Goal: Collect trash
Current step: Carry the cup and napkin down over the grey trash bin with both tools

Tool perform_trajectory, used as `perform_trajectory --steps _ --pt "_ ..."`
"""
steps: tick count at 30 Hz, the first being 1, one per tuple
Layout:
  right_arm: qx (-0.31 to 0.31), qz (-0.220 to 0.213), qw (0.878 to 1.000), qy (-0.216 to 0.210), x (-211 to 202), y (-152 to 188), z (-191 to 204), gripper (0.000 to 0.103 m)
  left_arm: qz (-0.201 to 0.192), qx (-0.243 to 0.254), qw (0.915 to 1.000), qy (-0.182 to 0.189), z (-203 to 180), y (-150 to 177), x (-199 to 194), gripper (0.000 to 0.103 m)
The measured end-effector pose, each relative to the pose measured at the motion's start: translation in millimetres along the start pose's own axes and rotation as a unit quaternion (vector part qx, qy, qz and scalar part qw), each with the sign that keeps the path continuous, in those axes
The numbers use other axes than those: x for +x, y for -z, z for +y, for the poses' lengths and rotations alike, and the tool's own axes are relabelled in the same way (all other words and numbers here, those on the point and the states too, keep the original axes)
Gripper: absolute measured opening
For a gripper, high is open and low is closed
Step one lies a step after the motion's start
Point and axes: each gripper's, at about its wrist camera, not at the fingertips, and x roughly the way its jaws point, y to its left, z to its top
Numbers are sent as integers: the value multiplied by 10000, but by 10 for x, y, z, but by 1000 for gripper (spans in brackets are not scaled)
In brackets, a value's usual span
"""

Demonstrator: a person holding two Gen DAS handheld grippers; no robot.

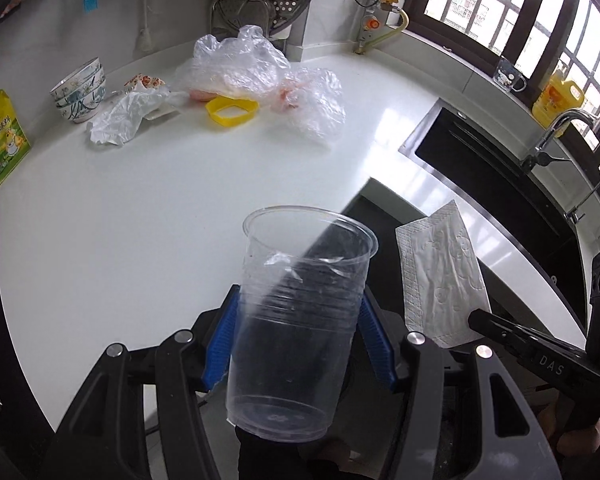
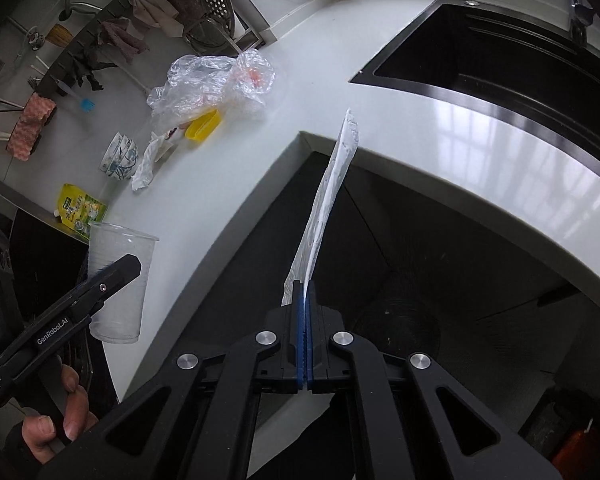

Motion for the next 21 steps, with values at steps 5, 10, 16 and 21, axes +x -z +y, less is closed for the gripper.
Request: perform_trajectory --steps 5,10,16,21 --pt "-47 403 9991 71 100 468 -361 1 257 -87 9996 72 -359 557 91 56" --pt "28 794 9967 183 423 890 -742 1 695 152 9975 50 -569 996 431 56" --pt "176 1168 9928 207 1238 1322 -1169 1 1161 469 9920 166 -554 1465 1278 56" --pt "145 1275 9913 293 2147 1630 -1548 1 1409 643 9879 125 -367 1950 2301 56"
